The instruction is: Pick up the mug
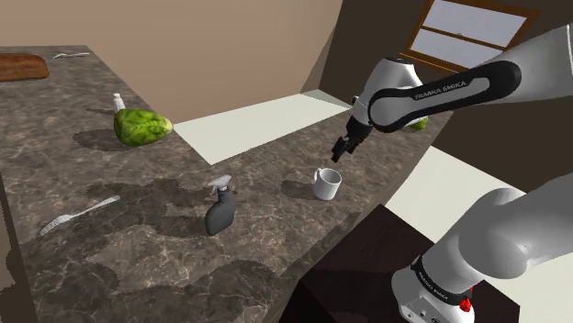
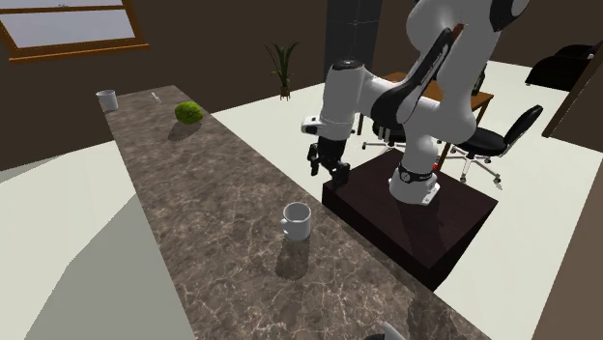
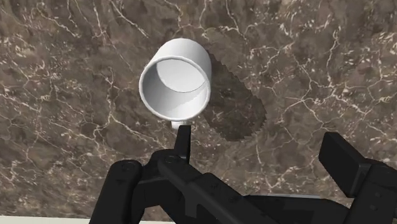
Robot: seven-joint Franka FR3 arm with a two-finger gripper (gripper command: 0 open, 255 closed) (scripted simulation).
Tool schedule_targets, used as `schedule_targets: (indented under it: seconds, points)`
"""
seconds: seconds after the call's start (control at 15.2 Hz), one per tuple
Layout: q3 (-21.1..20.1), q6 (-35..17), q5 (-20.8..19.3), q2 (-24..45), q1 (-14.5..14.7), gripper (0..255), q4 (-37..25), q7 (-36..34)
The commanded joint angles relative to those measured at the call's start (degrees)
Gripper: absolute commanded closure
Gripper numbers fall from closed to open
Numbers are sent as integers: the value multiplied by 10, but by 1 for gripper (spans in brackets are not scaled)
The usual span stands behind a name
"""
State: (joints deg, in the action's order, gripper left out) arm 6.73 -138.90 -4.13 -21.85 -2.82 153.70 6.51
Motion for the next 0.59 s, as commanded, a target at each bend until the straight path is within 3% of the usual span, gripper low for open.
schedule_targets:
  seconds: [0.0, 0.26, 0.53]
  points:
    - [8, -47, 2, 43, 0, 0, 3, 9]
    - [23, -131, 20, 141, 5, 0, -6, 36]
    - [31, -207, 65, 246, 9, 0, -31, 81]
